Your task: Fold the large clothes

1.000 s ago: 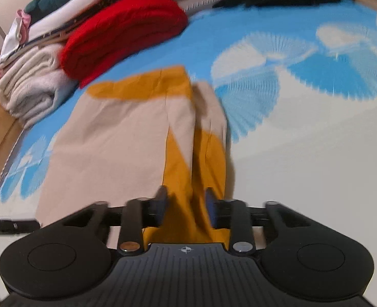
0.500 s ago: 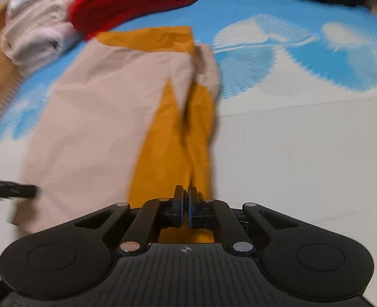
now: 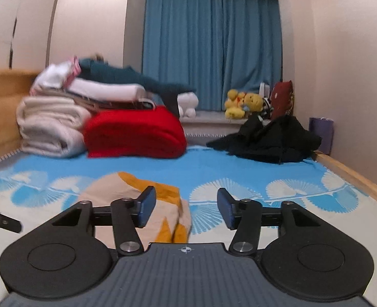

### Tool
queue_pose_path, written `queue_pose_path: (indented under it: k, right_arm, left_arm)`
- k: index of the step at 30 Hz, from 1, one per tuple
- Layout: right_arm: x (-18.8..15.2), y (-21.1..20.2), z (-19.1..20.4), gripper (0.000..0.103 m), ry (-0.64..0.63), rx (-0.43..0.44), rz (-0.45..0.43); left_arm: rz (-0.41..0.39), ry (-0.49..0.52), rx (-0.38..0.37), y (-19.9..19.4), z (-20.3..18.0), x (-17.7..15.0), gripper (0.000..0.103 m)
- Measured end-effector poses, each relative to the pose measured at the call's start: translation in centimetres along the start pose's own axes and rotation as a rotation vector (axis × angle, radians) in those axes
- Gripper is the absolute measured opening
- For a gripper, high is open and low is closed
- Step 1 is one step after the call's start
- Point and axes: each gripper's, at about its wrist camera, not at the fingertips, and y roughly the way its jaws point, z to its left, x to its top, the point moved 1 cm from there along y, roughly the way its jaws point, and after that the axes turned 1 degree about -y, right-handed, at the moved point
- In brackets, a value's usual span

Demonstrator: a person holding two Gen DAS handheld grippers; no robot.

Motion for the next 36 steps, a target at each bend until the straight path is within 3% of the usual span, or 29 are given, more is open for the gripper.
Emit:
queue_pose_path:
  k: [2, 4, 6, 9, 11, 12, 15, 18, 24, 29, 36]
  right_arm:
    - [-0.4, -2.5, 0.2, 0.063, 0.012, 0.0, -0.015]
    - [-0.8, -4.9, 0.4, 0.07, 0.028, 0.006, -0.021]
    - [-1.5, -6.8, 0.5, 0.08, 0.051, 0.003, -0.017]
    - [-2.2, -8.2, 0.7, 0.088, 0.074, -0.007, 0.063]
    - [-2.5, -8.6, 1.0, 0.096, 0.093, -0.003, 0.079]
    - [-2.8, -8.4, 1.3, 0.097, 0.089, 0.003, 0.103]
    - [-3.5, -7.3, 2.7, 0.097, 0.039, 0.016, 0.147]
    - [-4.1, -5.7, 3.9, 0.099, 0.0, 0.011, 0.185]
    - [-5.5, -3.0, 5.1, 0.099, -0.014, -0.002, 0.292]
    - [-6.0, -2.4, 6.0, 0.102, -0.016, 0.018, 0.325]
    - [-6.4, -1.9, 5.8, 0.102, -0.012, 0.029, 0.37]
  left_arm:
    - [-0.028, 0.002, 0.007, -2.1, -0.2, -1.1, 0.091]
    - [-0.065, -0.001, 0.012, -4.1, -0.3, -2.5, 0.102]
    - [-0.115, 0.003, 0.017, -6.2, -0.5, -4.3, 0.103]
    - [-0.185, 0.041, 0.025, -7.8, -1.1, -7.7, 0.103]
    - [-0.177, 0.087, 0.05, -7.4, -1.6, -9.3, 0.103]
    - [-0.15, 0.099, 0.066, -6.9, -1.9, -9.5, 0.103]
    - [-0.186, 0.092, 0.06, -6.2, -2.2, -9.2, 0.103]
    - [-0.184, 0.088, 0.097, -4.8, -2.0, -8.8, 0.103]
    - [-0.152, 0.058, 0.098, -3.0, -2.1, -8.3, 0.103]
    - [-0.153, 0.103, 0.114, -2.5, -2.9, -8.4, 0.103]
    - [-0.145, 0.08, 0.114, -2.4, -2.7, -8.6, 0.103]
